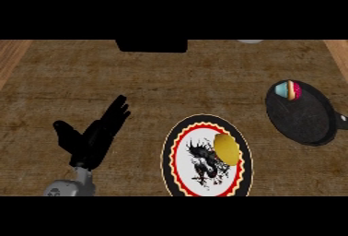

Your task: Pick the cupcake from the plate and place it in the pan

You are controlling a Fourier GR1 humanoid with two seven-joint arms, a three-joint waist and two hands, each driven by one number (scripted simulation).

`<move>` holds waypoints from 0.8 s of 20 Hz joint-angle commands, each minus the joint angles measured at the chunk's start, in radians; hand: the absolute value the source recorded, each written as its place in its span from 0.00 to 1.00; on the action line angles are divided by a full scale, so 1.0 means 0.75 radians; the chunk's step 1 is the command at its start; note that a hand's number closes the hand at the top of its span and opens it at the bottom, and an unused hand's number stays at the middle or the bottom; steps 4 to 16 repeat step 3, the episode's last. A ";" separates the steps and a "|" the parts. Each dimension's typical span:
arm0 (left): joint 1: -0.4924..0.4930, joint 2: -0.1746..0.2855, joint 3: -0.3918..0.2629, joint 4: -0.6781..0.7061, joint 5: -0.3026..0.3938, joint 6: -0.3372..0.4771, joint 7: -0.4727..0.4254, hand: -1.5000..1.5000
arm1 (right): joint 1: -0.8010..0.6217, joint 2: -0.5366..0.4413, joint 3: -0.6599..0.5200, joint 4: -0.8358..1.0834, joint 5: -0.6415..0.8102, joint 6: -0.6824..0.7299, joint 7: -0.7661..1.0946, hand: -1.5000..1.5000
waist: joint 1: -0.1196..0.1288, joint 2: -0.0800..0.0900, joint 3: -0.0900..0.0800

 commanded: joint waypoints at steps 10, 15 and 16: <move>-0.019 -0.023 -0.008 -0.011 -0.013 0.027 0.009 0.50 | 0.069 -0.014 0.016 -0.024 -0.011 0.270 -0.225 0.00 | -0.009 -0.002 0.001; -0.019 -0.023 -0.008 -0.011 -0.013 0.027 0.009 0.50 | 0.069 -0.014 0.016 -0.024 -0.011 0.270 -0.225 0.00 | -0.009 -0.002 0.001; -0.019 -0.023 -0.008 -0.011 -0.013 0.027 0.009 0.50 | 0.069 -0.014 0.016 -0.024 -0.011 0.270 -0.225 0.00 | -0.009 -0.002 0.001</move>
